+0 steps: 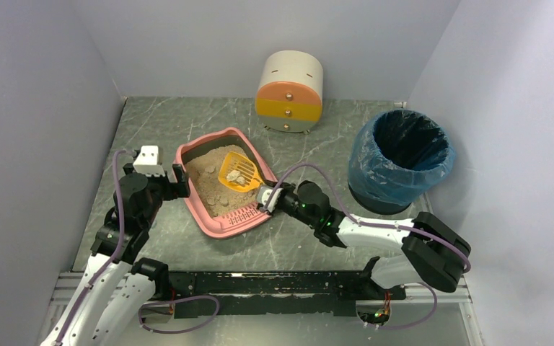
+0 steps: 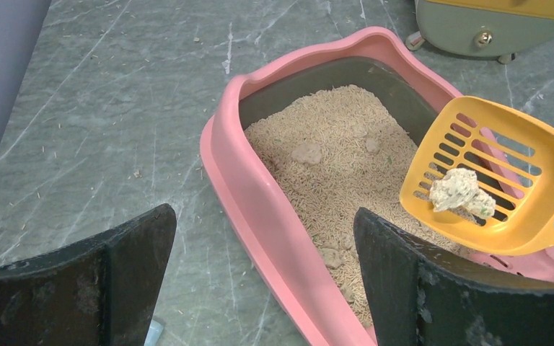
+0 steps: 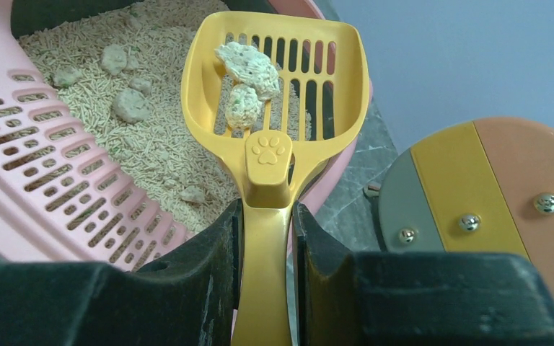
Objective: Clean the litter box
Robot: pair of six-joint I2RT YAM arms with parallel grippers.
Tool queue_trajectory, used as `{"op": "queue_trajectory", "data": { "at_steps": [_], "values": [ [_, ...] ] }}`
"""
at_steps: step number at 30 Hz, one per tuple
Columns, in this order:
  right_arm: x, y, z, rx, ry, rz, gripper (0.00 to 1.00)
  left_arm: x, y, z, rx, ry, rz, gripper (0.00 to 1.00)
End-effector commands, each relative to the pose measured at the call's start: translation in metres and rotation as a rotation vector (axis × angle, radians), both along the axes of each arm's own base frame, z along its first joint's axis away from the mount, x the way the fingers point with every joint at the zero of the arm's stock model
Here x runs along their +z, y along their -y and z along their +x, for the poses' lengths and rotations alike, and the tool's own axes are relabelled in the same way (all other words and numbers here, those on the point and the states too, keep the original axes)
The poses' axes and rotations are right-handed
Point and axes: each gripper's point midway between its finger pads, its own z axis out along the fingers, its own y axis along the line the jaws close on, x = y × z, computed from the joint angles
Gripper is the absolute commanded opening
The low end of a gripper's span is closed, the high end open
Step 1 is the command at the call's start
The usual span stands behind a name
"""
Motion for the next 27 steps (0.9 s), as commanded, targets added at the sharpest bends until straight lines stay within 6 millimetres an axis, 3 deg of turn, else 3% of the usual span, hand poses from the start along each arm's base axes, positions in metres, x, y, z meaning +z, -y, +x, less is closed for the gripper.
{"op": "queue_trajectory", "data": {
  "at_steps": [1,6,8,11,14,16,18,20,22,25,27],
  "values": [
    [0.018,-0.001,0.005,-0.058,0.013,0.069,0.00,0.007,0.004,0.003,-0.020,0.028,-0.012,0.97],
    [0.025,-0.005,-0.002,-0.098,-0.232,0.245,0.00,0.007,0.001,0.001,-0.005,0.029,-0.005,0.97],
    [0.018,-0.011,-0.009,-0.071,-0.332,0.245,0.00,0.009,0.001,0.001,-0.003,0.039,-0.010,0.97],
    [0.008,-0.011,-0.009,-0.129,-0.317,0.161,0.00,0.009,0.001,0.001,-0.004,0.039,-0.013,0.97],
    [0.016,0.002,0.007,-0.191,-0.377,0.245,0.00,0.007,0.003,0.003,-0.011,0.028,-0.010,0.97],
    [0.022,-0.007,0.003,-0.150,-0.378,0.233,0.00,0.005,0.005,0.004,-0.022,0.021,-0.009,0.97],
    [0.014,-0.012,0.000,-0.170,-0.339,0.144,0.00,0.005,0.006,0.005,-0.029,0.021,-0.009,0.97],
    [0.015,-0.001,0.012,-0.262,-0.372,0.183,0.00,0.006,0.006,0.005,-0.025,0.022,-0.009,0.97],
    [0.025,0.004,0.016,-0.231,-0.409,0.260,0.00,0.006,0.005,0.004,-0.022,0.020,-0.009,0.97],
    [0.023,-0.005,0.005,-0.208,-0.364,0.181,0.00,0.005,0.003,0.003,-0.014,0.019,-0.005,0.97],
    [0.019,-0.005,0.011,-0.252,-0.393,0.157,0.00,0.007,0.001,0.002,-0.005,0.029,-0.008,0.97]
  ]
}}
